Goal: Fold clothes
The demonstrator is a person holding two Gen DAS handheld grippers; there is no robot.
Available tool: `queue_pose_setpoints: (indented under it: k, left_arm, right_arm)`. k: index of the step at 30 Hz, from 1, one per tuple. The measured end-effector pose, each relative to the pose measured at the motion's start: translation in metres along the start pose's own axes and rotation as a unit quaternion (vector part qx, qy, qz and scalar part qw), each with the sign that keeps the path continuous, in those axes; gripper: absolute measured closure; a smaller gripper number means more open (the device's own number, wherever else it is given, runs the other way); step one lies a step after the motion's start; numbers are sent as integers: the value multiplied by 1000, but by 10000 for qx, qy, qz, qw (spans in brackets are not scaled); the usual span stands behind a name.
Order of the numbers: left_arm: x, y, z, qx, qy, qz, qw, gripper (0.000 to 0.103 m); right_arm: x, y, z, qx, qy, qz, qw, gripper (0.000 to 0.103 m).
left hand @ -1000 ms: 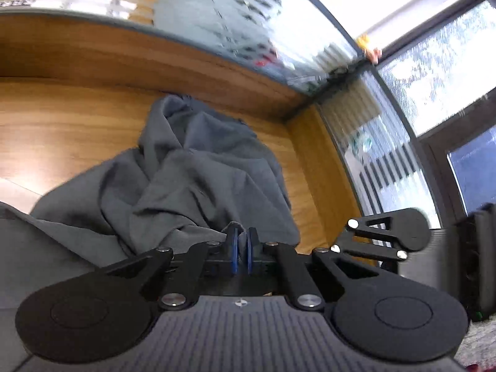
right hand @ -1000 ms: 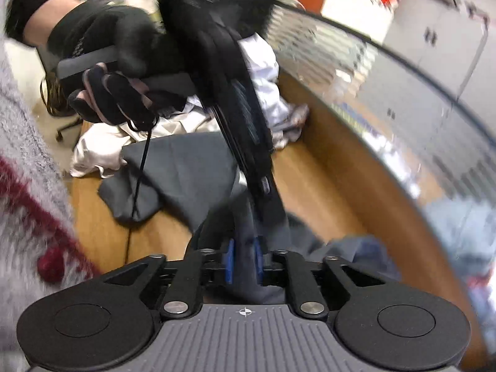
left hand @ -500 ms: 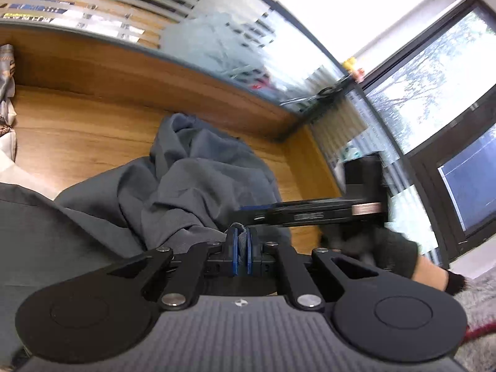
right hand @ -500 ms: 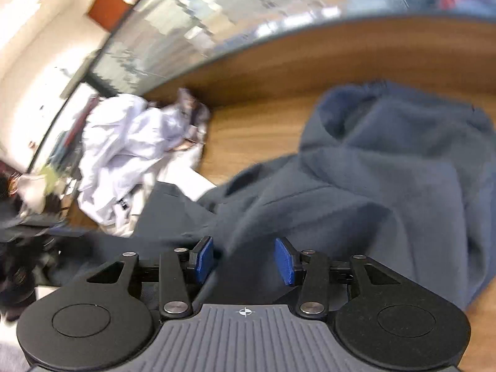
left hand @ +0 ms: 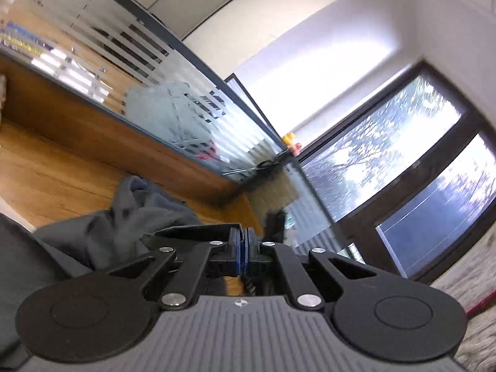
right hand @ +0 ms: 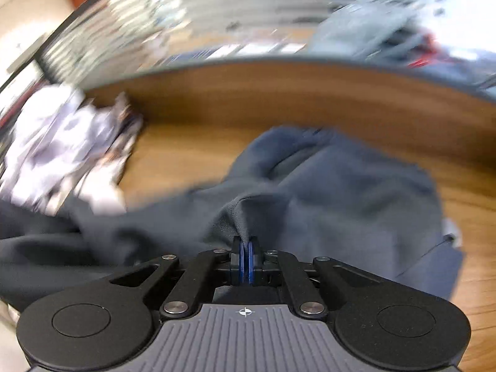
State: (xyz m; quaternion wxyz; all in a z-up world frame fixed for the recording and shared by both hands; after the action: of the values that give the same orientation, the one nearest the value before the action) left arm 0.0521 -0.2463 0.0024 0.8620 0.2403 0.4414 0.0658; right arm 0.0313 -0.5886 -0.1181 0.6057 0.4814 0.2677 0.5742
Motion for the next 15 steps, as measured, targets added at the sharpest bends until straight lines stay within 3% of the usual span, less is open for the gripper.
queue_pose_setpoints:
  k: [6, 8, 12, 15]
  left_arm:
    - [9, -12, -17, 313, -161, 528, 9980, 101]
    - [14, -21, -26, 449, -262, 877, 9948, 102]
    - [26, -45, -49, 846, -557, 1469, 9840, 103]
    - [37, -64, -69, 1141, -505, 1638, 9786, 103]
  right_arm:
    - [-41, 41, 23, -923, -470, -845, 9910, 100]
    - [-57, 53, 26, -1116, -729, -954, 9865, 100]
    - [-90, 66, 13, -1101, -978, -1365, 9796, 100]
    - [-112, 63, -13, -719, -1078, -1409, 9815, 100]
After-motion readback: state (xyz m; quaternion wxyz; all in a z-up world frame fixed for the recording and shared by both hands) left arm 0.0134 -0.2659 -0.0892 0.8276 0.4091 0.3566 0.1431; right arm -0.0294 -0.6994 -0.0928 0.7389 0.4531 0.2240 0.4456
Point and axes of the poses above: each gripper's, at about its wrist camera, not at the fingertips, and y roughly against the way its jaws point, x to its left, z to its top, the point moved 4 cm from there along -y, roughly the way its jaws point, and after that the axes turned 13 degrees about x, right-handed, at the moved point
